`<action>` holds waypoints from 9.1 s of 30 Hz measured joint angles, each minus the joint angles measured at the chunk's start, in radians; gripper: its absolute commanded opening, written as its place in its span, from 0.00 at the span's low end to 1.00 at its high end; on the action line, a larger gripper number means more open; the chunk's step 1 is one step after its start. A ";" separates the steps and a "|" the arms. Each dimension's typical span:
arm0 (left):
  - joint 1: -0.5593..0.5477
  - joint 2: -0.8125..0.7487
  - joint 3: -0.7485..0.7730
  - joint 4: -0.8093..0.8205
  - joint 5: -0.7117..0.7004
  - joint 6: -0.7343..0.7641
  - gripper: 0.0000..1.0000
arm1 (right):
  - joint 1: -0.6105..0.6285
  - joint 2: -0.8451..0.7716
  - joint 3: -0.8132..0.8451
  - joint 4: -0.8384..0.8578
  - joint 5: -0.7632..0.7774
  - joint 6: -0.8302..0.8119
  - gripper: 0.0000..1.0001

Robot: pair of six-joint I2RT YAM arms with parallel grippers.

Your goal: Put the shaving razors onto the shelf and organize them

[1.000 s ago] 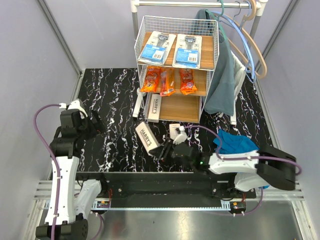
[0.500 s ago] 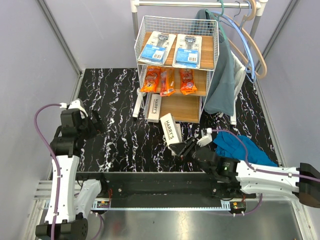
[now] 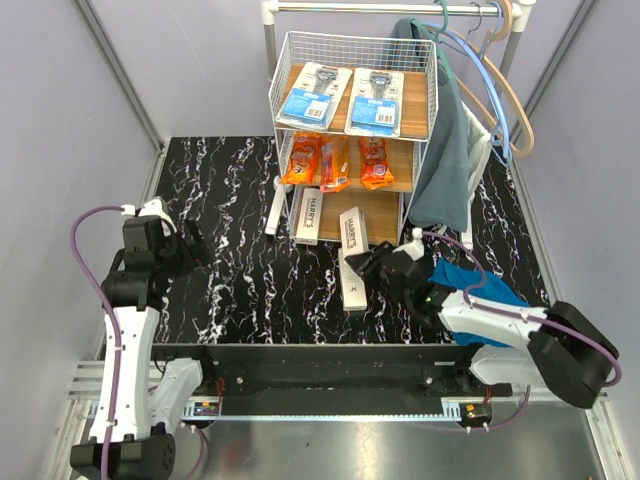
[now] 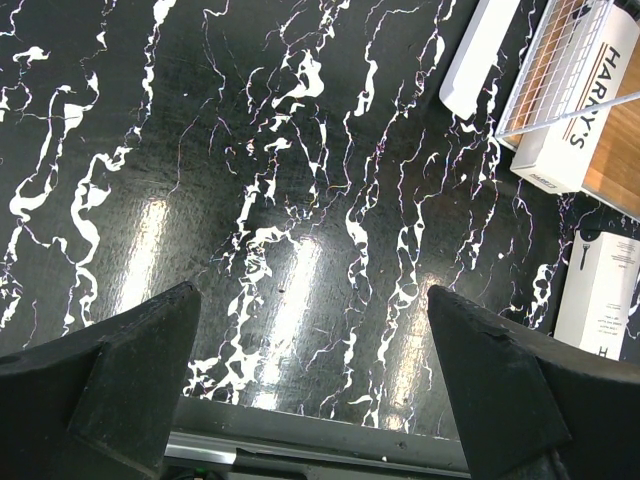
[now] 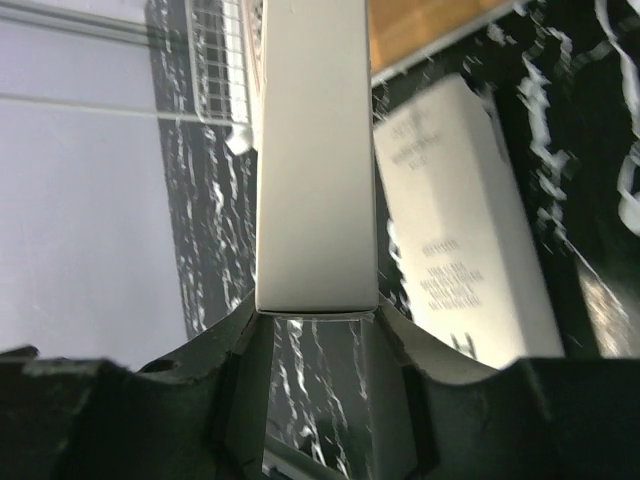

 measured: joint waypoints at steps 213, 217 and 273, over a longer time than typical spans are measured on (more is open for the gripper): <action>-0.308 0.016 -0.238 0.249 0.143 -0.543 0.53 | 0.435 0.455 0.628 -0.063 0.072 -0.348 0.79; -0.306 0.000 -0.238 0.263 0.177 -0.550 0.52 | 0.435 0.480 0.630 -0.061 0.087 -0.346 0.72; -0.302 -0.046 -0.065 0.013 -0.103 -0.265 0.99 | 0.410 0.401 0.427 -0.037 0.114 -0.226 0.01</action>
